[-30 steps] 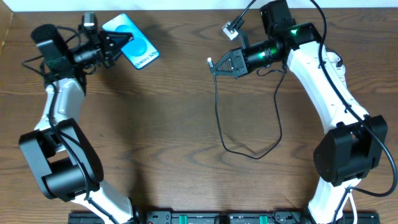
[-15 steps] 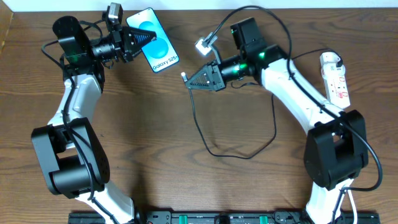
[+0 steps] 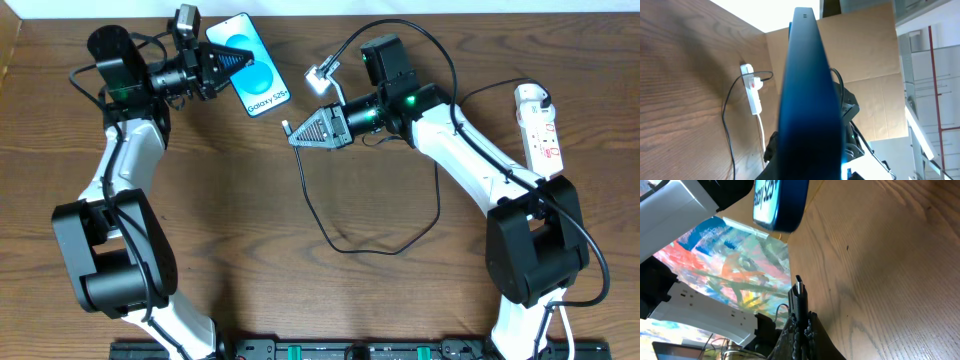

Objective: Plug charger to phone and switch on socket
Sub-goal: 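Lift the cable plug with the right gripper toward the phone's bottom port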

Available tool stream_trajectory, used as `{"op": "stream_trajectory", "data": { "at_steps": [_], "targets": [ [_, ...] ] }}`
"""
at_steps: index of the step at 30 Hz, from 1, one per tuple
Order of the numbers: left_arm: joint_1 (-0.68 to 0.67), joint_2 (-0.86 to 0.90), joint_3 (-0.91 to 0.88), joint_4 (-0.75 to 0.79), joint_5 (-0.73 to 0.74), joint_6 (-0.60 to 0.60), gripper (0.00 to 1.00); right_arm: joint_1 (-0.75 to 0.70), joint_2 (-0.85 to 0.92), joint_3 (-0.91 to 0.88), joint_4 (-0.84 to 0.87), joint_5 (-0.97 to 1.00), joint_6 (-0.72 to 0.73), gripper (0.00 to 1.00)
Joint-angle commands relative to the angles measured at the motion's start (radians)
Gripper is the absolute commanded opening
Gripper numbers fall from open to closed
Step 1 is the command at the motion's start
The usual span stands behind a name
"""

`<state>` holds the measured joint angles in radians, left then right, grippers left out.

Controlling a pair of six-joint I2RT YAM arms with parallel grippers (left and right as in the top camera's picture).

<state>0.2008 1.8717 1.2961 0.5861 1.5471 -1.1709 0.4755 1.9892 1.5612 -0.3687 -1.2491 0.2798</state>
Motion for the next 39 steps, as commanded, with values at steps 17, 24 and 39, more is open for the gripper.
{"op": "stream_trajectory", "data": {
  "at_steps": [17,24,39],
  "targets": [
    [-0.007,-0.026,0.010,0.018,0.001,0.018,0.07,0.018,0.003,-0.007,0.010,-0.026,0.013,0.01],
    [-0.007,-0.026,0.010,0.049,0.013,0.018,0.07,0.026,0.003,-0.007,0.127,-0.025,0.121,0.01],
    [-0.006,-0.026,0.010,0.048,0.017,0.018,0.07,0.026,0.003,-0.007,0.180,-0.029,0.135,0.01]
  ]
}}
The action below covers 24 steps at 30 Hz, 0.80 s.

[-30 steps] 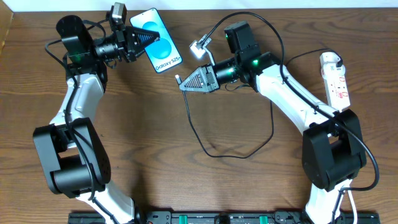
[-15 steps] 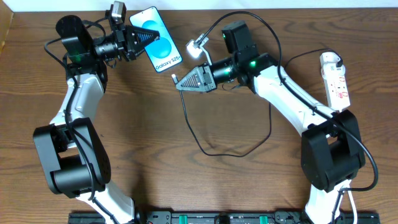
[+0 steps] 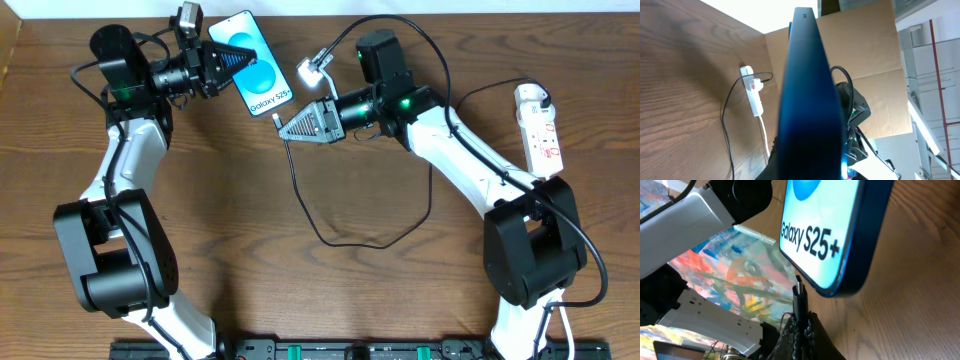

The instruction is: Plug charger to phone and switch on socket

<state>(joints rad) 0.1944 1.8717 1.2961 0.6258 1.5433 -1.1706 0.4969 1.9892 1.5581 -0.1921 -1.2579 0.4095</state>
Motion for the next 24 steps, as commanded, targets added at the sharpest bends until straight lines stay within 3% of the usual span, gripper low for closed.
{"op": "stream_trajectory", "data": {
  "at_steps": [1,24],
  "targets": [
    [0.001,-0.026,0.010,0.009,0.021,0.017,0.07,0.004,0.003,-0.004,0.007,-0.020,0.005,0.01],
    [0.000,-0.026,0.010,0.008,0.028,0.013,0.07,-0.014,0.003,-0.004,0.047,0.003,0.010,0.01]
  ]
}}
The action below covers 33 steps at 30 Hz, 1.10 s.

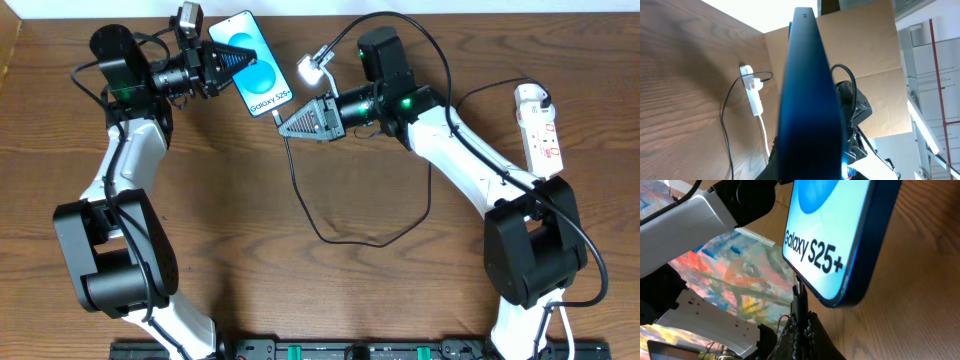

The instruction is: Plug charger to phone and switch on socket

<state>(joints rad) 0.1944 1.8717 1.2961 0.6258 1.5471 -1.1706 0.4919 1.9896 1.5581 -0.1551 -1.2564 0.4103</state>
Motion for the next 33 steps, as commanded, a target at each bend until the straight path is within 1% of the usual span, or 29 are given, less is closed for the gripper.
{"op": "stream_trajectory", "data": {
  "at_steps": [1,13,33],
  "targets": [
    [0.000,-0.026,0.010,0.008,0.024,0.013,0.07,-0.009,0.003,-0.004,0.011,0.001,0.013,0.01],
    [-0.011,-0.026,0.010,0.009,0.024,0.013,0.07,-0.014,0.003,-0.004,0.013,0.024,0.046,0.01],
    [-0.016,-0.026,0.010,0.009,0.024,0.014,0.07,0.000,0.003,-0.004,0.014,0.027,0.047,0.01]
  ]
}}
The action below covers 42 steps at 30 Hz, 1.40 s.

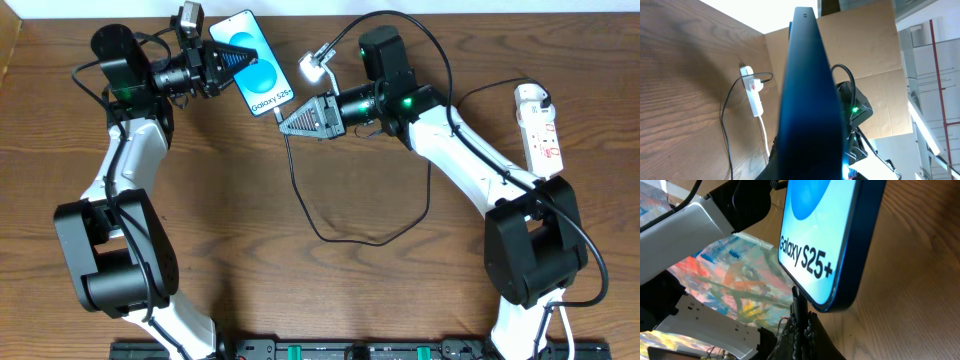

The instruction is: Plug charger to phone and switch on socket

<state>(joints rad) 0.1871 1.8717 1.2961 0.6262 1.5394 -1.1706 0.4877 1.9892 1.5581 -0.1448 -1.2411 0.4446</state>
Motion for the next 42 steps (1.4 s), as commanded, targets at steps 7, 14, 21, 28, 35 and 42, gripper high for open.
{"op": "stream_trajectory", "data": {
  "at_steps": [7,14,21,28,35,42],
  "targets": [
    [-0.010,-0.026,0.010,0.008,0.032,0.018,0.07,0.004,0.003,-0.004,0.032,0.012,0.035,0.01],
    [-0.010,-0.026,0.010,0.008,0.032,0.054,0.07,0.004,0.003,-0.004,0.041,0.012,0.056,0.01],
    [-0.010,-0.026,0.010,0.008,0.032,0.083,0.07,0.002,0.003,-0.004,0.042,0.011,0.068,0.01],
    [-0.010,-0.026,0.010,0.008,0.032,0.094,0.07,-0.029,0.003,-0.004,0.050,-0.004,0.086,0.01],
    [-0.042,-0.026,0.009,0.008,0.032,0.097,0.07,-0.036,0.003,-0.004,0.103,-0.032,0.114,0.01],
    [-0.082,-0.026,0.009,0.008,0.032,0.096,0.07,-0.040,0.003,-0.004,0.112,-0.045,0.126,0.01]
  ]
}}
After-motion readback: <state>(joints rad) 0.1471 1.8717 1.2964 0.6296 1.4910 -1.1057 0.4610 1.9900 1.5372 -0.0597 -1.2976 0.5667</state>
